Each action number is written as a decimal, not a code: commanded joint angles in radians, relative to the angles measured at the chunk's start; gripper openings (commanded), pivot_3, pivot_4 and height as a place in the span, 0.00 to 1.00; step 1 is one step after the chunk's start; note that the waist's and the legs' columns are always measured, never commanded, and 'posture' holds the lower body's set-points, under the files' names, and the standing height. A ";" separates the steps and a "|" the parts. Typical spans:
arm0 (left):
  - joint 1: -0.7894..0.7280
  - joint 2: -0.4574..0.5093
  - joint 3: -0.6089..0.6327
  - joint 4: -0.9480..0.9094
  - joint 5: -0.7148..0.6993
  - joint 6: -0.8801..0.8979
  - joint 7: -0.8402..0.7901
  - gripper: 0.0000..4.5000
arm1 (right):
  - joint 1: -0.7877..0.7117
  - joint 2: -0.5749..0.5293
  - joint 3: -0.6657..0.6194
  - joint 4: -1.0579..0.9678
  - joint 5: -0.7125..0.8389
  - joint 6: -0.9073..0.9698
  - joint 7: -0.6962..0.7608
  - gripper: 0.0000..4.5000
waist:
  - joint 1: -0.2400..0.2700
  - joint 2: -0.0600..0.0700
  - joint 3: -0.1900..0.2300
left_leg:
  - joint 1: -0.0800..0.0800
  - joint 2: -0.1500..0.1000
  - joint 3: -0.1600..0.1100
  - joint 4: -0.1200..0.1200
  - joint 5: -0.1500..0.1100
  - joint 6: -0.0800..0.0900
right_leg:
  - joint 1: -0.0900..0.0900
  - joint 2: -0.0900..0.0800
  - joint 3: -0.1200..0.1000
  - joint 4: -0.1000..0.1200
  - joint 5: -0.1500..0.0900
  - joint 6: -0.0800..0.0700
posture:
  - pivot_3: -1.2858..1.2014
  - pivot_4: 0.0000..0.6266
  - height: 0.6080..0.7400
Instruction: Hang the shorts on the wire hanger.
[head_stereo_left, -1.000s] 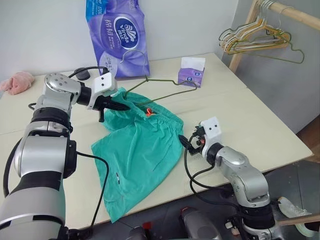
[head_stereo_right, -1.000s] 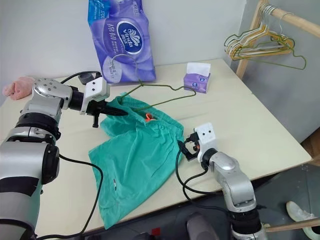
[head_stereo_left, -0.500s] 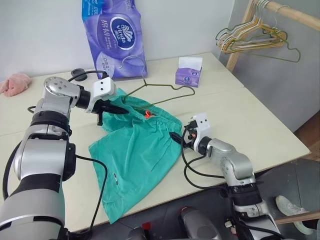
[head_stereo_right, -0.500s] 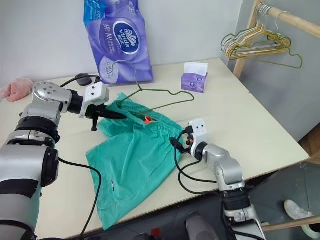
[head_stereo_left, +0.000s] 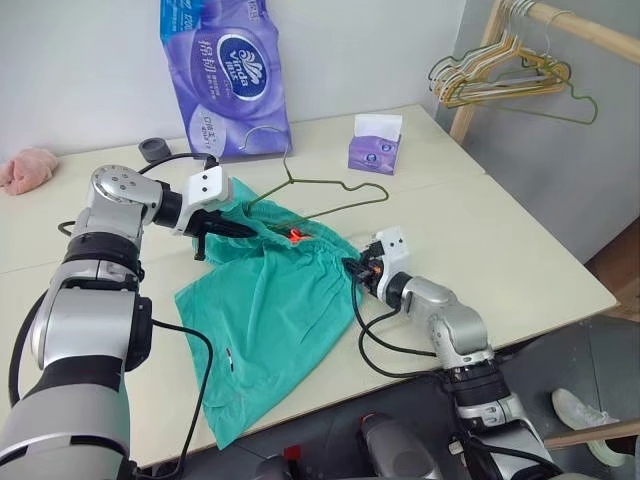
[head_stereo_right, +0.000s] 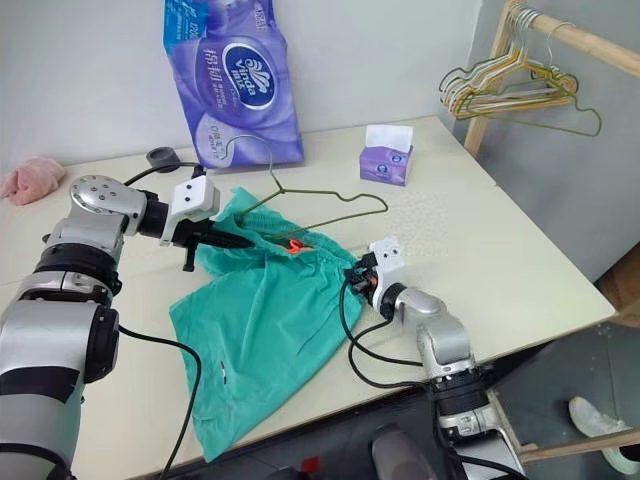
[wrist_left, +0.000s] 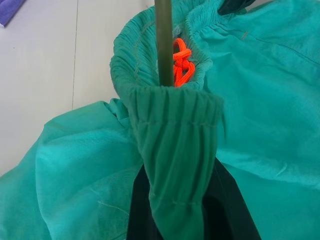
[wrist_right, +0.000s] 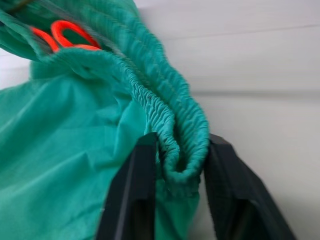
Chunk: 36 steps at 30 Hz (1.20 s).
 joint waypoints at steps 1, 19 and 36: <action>-0.005 0.018 0.020 -0.040 -0.024 -0.007 -0.011 0.00 | 0.020 -0.020 -0.007 -0.085 -0.019 -0.004 -0.031 0.06 | 0.000 0.000 0.000 | 0.000 0.000 0.000 0.000 0.000 0.000 | 0.000 0.000 0.000 0.000 0.000 0.000 | 0.41 0.10 1.00; 0.019 0.102 -0.181 -0.224 -0.218 0.025 -0.089 0.00 | 0.148 -0.319 -0.224 -0.354 0.072 0.225 -0.051 0.01 | 0.009 0.000 0.000 | 0.000 0.000 0.001 0.000 0.000 0.000 | 0.001 0.000 0.001 -0.001 0.000 0.000 | 0.41 0.12 1.00; -0.017 0.123 -0.233 -0.097 -0.075 -0.227 -0.053 0.00 | 0.287 -0.565 -0.489 -0.754 0.326 0.502 -0.009 0.01 | 0.025 0.000 0.000 | -0.001 -0.001 0.003 0.001 0.000 0.000 | 0.002 0.004 0.002 -0.003 -0.001 0.001 | 0.40 0.15 1.00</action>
